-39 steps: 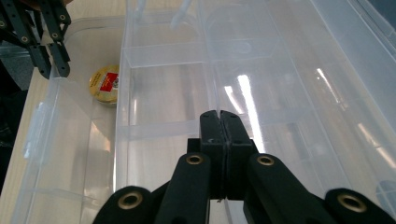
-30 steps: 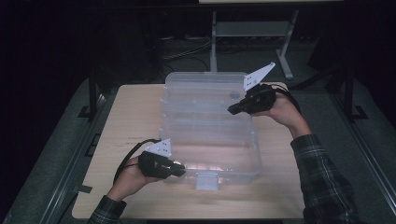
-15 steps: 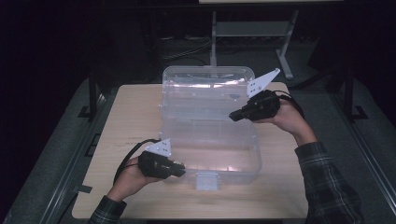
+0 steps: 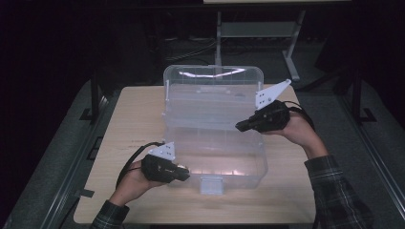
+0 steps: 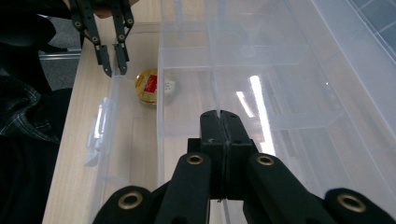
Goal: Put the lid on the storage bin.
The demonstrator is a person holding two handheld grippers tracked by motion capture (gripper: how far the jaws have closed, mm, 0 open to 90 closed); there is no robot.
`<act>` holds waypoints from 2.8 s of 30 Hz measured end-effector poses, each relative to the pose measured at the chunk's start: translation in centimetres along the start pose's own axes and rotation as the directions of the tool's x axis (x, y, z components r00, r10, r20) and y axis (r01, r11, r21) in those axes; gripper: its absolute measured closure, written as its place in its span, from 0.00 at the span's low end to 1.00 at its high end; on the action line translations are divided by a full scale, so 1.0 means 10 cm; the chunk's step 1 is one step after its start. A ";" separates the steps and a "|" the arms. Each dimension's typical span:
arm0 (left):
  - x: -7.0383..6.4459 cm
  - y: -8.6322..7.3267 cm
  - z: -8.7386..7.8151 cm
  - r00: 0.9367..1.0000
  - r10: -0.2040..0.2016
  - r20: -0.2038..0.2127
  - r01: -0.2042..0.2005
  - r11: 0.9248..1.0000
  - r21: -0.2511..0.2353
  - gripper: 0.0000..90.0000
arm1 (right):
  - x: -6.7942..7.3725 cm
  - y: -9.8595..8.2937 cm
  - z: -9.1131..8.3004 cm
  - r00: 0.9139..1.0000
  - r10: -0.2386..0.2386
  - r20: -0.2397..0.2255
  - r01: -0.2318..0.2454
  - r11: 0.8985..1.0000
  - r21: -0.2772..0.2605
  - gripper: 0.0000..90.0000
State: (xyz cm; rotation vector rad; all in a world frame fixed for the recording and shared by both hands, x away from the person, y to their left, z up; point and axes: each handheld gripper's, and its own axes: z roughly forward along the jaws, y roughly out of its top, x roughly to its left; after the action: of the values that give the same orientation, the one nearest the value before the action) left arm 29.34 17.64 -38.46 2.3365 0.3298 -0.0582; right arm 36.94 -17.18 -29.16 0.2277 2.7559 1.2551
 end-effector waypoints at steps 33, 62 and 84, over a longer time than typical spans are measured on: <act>-0.02 0.00 0.00 1.000 0.013 -0.003 -0.013 1.000 0.004 0.88 | 0.31 -0.16 0.03 1.000 -0.003 -0.026 0.003 1.000 -0.025 1.00; -0.03 -0.01 0.00 1.000 0.020 -0.004 -0.020 1.000 0.000 0.87 | 0.48 -0.29 0.10 0.999 0.003 -0.041 -0.005 0.999 -0.038 1.00; -0.12 -0.08 -0.33 1.000 -0.013 -0.002 0.013 0.993 -0.120 0.70 | 0.46 -0.33 0.10 0.999 0.020 -0.050 -0.023 0.997 -0.075 1.00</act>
State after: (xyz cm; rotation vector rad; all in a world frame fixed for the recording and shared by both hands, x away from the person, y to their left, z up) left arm 27.77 20.25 -36.48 2.2157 0.3409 -0.0402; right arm 32.22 -17.76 -32.42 0.2234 2.7468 1.3860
